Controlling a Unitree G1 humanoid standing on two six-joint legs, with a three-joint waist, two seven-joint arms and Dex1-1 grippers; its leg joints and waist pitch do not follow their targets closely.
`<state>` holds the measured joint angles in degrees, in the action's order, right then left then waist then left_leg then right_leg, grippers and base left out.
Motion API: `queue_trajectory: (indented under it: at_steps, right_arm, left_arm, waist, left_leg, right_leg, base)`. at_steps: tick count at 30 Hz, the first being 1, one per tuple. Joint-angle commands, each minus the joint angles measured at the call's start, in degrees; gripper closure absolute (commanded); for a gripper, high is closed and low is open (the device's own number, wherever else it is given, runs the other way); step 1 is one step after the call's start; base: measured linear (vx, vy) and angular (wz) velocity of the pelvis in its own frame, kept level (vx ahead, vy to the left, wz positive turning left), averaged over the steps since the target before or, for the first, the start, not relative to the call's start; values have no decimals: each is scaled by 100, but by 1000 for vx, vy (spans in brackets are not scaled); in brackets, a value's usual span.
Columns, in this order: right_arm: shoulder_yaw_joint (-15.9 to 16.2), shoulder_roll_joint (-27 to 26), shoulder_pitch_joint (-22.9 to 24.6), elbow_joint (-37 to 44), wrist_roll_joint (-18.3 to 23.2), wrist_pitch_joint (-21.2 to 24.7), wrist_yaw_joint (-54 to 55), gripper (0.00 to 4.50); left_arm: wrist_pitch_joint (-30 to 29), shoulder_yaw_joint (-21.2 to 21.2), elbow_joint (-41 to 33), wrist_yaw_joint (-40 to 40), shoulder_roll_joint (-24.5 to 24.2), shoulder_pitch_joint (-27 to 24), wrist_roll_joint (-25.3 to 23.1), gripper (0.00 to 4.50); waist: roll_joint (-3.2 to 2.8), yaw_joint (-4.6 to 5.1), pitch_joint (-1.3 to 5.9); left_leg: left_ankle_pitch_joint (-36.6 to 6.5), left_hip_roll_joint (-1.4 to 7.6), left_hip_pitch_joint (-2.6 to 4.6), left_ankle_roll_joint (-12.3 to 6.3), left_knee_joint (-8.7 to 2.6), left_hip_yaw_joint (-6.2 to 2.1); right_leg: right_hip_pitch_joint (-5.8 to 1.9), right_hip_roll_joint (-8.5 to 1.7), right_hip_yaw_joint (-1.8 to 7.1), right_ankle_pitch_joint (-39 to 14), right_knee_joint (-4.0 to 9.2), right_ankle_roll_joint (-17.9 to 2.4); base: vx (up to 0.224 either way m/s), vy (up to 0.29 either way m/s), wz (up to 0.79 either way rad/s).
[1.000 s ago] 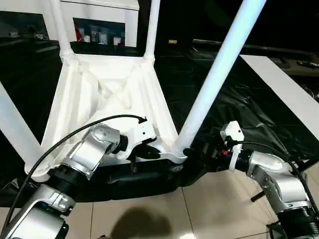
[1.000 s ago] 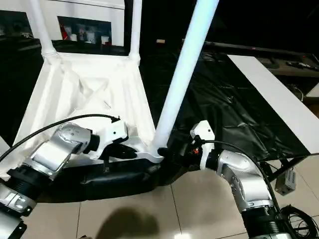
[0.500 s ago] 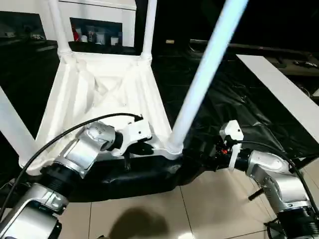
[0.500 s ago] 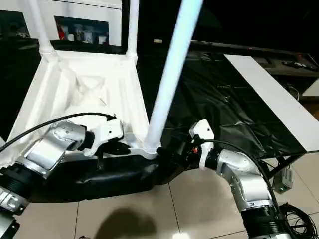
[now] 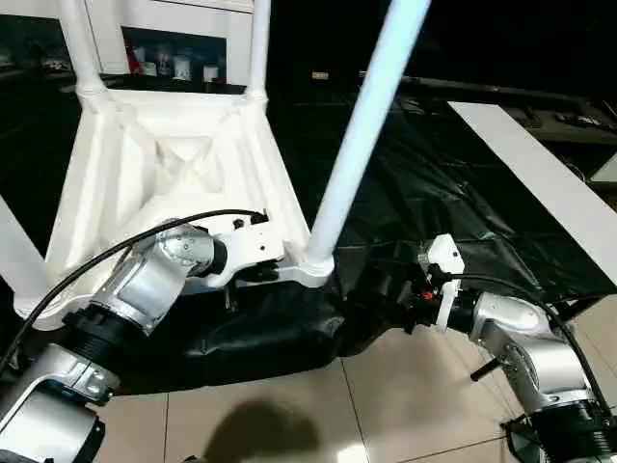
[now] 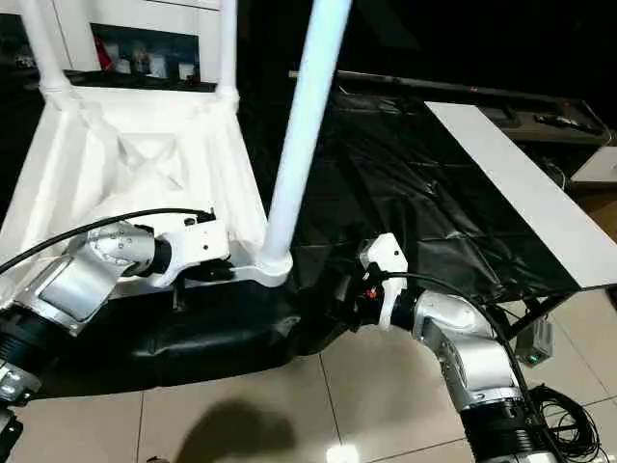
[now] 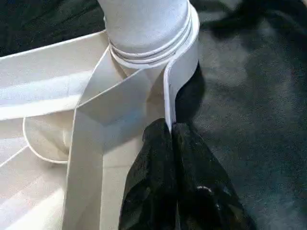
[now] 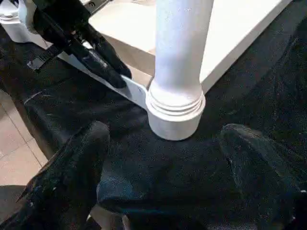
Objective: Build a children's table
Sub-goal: Rotate leg to tighten
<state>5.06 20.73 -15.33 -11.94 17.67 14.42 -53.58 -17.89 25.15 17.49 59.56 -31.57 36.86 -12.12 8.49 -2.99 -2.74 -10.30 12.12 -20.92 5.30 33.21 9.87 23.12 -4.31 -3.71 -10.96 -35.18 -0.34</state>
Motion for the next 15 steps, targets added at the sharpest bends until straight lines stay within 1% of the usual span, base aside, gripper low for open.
queue_trajectory:
  at_steps: [1, 2, 3, 4, 5, 6, 7, 8, 9, 10, 11, 12, 13, 14, 15]
  right_arm:
    - [16, 23, -28, -12, -29, -56, 26, 47]
    - [23, 14, -22, -1, -27, -56, 28, 47]
    - [29, 1, 3, 30, -21, -62, 45, 47]
    - [31, -12, 31, 65, -15, -61, 66, 47]
    - [26, -20, 56, 89, -7, -60, 81, 47]
    - [25, -22, 65, 98, -4, -59, 86, 47]
    - [-12, -37, 118, 144, 11, -54, 119, 47]
    - [-51, -48, 177, 197, 32, -42, 151, 47]
    - [-77, -49, 231, 242, 33, -48, 181, 47]
    - [-100, -48, 279, 280, 32, -57, 209, 47]
    - [-121, -53, 335, 328, 47, -49, 236, 47]
    - [-134, -57, 372, 361, 58, -42, 252, 47]
    - [-140, -58, 415, 406, 70, -31, 258, 47]
    - [-141, -63, 439, 431, 82, -20, 261, 47]
    - [-139, -66, 449, 441, 86, -17, 263, 47]
  left_arm:
    - [-261, 38, -253, 94, -202, -15, -198, 396]
    - [-449, -6, -503, 257, -240, -83, -68, 396]
    - [-758, -124, -909, 434, -273, -211, 176, 389]
    - [-972, -245, -1196, 515, -277, -317, 375, 375]
    - [-1107, -360, -1378, 521, -257, -401, 531, 363]
    - [-1153, -399, -1441, 523, -249, -430, 585, 354]
    - [-1353, -585, -1721, 473, -214, -595, 812, 354]
    - [-1533, -747, -1994, 437, -212, -774, 995, 342]
    - [-1672, -865, -2221, 404, -238, -935, 1114, 327]
    - [-1763, -941, -2377, 376, -279, -1063, 1166, 327]
    - [-1877, -964, -2564, 449, -455, -1232, 1159, 308]
    - [-1951, -969, -2682, 505, -579, -1340, 1145, 304]
    - [-2027, -955, -2816, 624, -757, -1454, 1141, 298]
    - [-2140, -945, -2935, 734, -902, -1532, 1137, 288]
    - [-2192, -938, -2991, 796, -983, -1568, 1138, 266]
  waist:
    - [-83, -48, 320]
    - [-87, -37, 324]
    - [-125, -27, 322]
    - [-169, -37, 315]
    - [-163, -33, 315]
    - [-158, -56, 319]
    - [-175, -67, 332]
    - [-180, -83, 315]
    - [-174, -98, 313]
    - [-174, -98, 313]
    - [-161, -105, 308]
    - [-163, -108, 291]
    - [-150, -102, 266]
    - [-167, -105, 267]
    - [-161, -86, 245]
  left_leg:
    - [-758, 156, 47, -17, -370, -11]
    - [-692, 161, 41, -3, -370, -16]
    - [-671, 162, 50, 22, -370, -10]
    - [-680, 157, 65, 28, -368, -6]
    - [-645, 159, 70, 23, -365, 2]
    - [-598, 151, 71, 27, -359, 9]
    - [-570, 162, 85, 41, -352, 10]
    - [-593, 166, 79, 41, -359, 13]
    - [-611, 159, 80, 25, -357, 20]
    - [-611, 159, 80, 25, -357, 20]
    - [-648, 145, 68, 8, -364, 22]
    - [-802, 148, 73, 25, -383, 13]
    - [-1059, 145, 81, 52, -396, 17]
    - [-1167, 149, 98, 76, -399, 9]
    - [-1402, 147, 89, 130, -418, -6]
  right_leg:
    - [-270, -358, 253, -859, 345, -987]
    - [-281, -361, 253, -772, 320, -1031]
    - [-278, -351, 257, -645, 309, -1090]
    - [-263, -341, 258, -587, 306, -1132]
    - [-265, -331, 258, -411, 291, -1219]
    - [-276, -326, 255, -298, 280, -1277]
    - [-278, -329, 256, -179, 251, -1325]
    - [-277, -324, 257, -88, 254, -1369]
    - [-281, -314, 258, -61, 255, -1371]
    - [-281, -314, 258, -61, 255, -1371]
    - [-288, -301, 256, -144, 269, -1332]
    - [-281, -304, 254, -425, 296, -1244]
    - [-257, -303, 260, -858, 350, -1123]
    - [-248, -311, 261, -1046, 362, -1078]
    - [-228, -315, 264, -1520, 413, -946]
  base:
    - [0, 0, 0]
    - [0, 0, 0]
    - [0, 0, 0]
    - [0, 0, 0]
    - [0, 0, 0]
    - [0, 0, 0]
    - [0, 0, 0]
    - [0, 0, 0]
    - [0, 0, 0]
    - [0, 0, 0]
    - [0, 0, 0]
    - [0, 0, 0]
    - [0, 0, 0]
    - [0, 0, 0]
    - [0, 0, 0]
